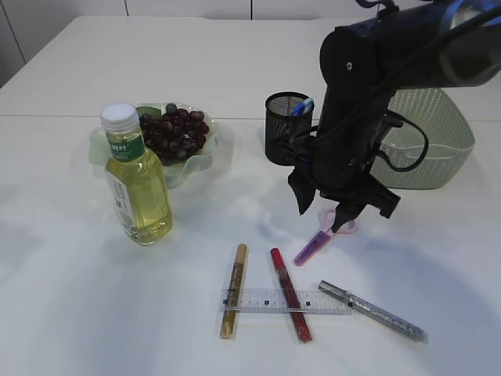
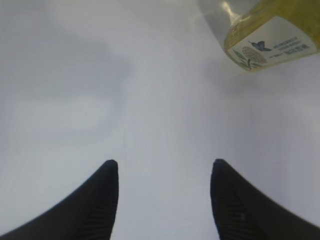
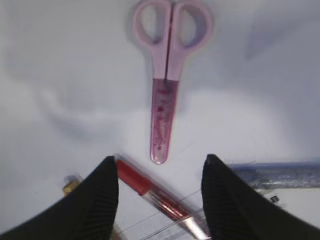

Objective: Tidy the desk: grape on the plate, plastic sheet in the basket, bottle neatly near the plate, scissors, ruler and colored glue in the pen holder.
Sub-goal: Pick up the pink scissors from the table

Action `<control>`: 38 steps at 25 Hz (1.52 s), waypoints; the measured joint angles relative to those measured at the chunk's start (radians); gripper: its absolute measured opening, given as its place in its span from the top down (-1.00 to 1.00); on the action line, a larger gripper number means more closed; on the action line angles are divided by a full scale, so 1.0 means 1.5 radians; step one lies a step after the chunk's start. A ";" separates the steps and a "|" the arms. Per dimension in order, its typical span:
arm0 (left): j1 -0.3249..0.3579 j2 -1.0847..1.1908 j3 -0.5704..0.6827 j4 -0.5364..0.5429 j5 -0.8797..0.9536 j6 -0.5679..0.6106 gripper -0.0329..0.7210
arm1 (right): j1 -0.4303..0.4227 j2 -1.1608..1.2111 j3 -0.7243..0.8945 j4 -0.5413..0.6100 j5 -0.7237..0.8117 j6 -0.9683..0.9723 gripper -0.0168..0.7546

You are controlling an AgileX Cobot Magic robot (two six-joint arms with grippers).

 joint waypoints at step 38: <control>0.000 0.000 0.000 0.000 -0.045 0.000 -0.22 | -0.057 0.105 -0.022 0.019 -0.050 0.045 -0.16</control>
